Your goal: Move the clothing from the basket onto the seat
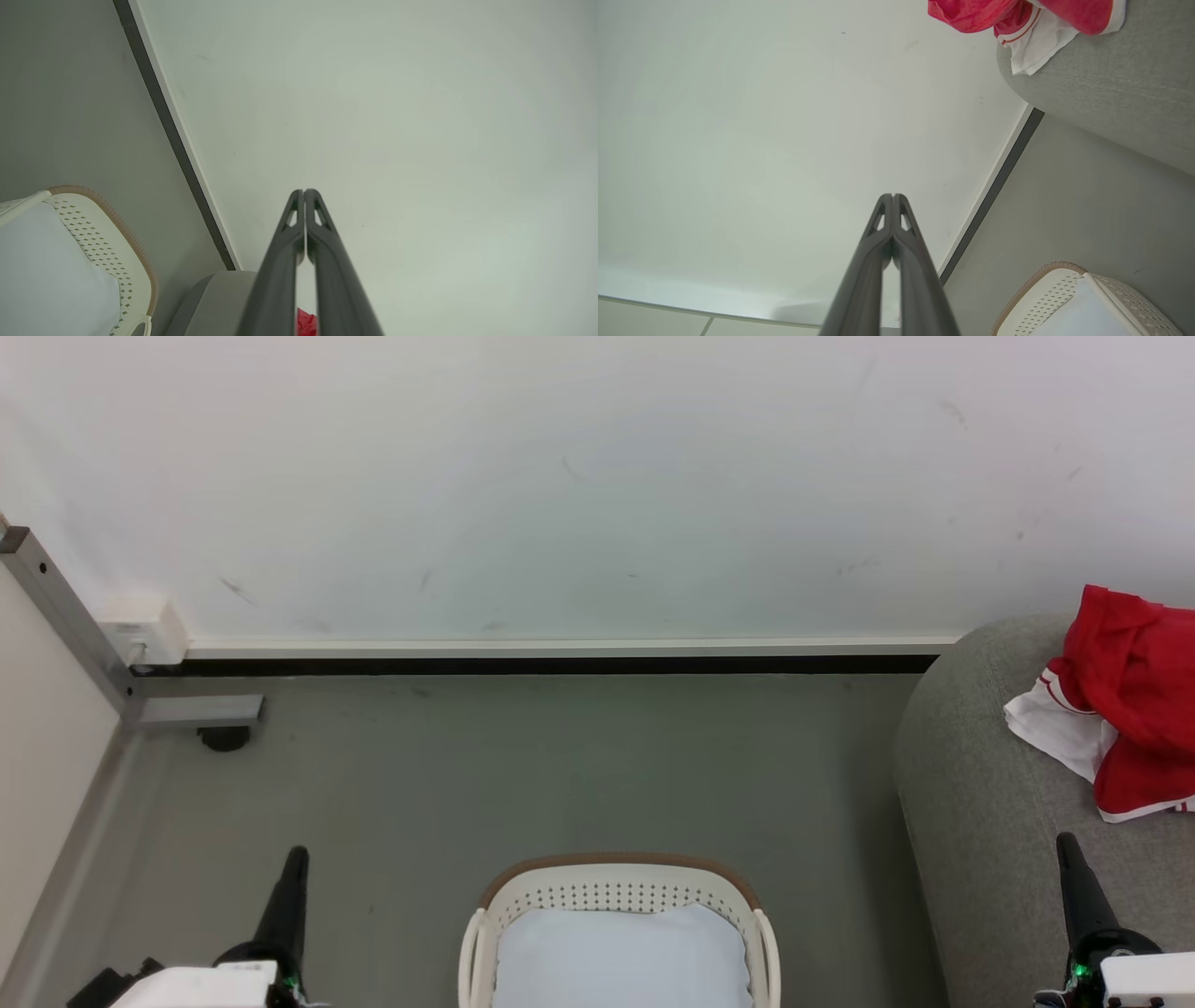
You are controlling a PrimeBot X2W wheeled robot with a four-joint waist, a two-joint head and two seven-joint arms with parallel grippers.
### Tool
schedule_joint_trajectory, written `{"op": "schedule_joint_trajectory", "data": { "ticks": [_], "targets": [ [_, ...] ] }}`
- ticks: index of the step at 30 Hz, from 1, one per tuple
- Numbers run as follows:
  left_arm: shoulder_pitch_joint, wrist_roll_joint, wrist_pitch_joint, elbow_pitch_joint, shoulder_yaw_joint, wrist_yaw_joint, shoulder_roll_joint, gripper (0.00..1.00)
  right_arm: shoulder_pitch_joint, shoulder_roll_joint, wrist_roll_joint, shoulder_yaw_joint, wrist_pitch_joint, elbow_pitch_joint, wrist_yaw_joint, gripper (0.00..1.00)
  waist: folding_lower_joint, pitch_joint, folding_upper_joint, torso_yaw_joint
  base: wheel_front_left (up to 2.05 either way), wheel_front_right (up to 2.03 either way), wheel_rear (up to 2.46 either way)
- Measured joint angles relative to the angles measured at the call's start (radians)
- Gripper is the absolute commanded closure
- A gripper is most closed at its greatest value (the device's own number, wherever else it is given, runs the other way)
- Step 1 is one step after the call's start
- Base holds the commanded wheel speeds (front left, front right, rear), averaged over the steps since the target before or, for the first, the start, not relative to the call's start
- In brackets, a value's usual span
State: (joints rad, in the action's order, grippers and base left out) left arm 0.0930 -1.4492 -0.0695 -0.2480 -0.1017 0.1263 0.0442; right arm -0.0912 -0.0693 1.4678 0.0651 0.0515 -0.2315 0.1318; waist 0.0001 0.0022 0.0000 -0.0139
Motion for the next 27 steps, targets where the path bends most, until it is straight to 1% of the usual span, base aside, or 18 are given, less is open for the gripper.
{"op": "schedule_joint_trajectory", "data": {
  "ticks": [20,27],
  "targets": [
    [0.009,-0.135,-0.038,0.001,-0.009,0.001,0.001,1.0,-0.009,0.003,0.133,0.021,0.037,-0.01,0.0,1.0,-0.0002,0.001,0.0,0.012,0.0,0.0,0.0],
    [0.011,-0.157,-0.044,0.001,-0.011,0.001,0.002,1.0,-0.009,0.004,0.161,0.027,0.046,-0.011,0.0,1.0,-0.0002,0.001,0.0,0.014,0.0,0.0,0.0]
  ]
}}
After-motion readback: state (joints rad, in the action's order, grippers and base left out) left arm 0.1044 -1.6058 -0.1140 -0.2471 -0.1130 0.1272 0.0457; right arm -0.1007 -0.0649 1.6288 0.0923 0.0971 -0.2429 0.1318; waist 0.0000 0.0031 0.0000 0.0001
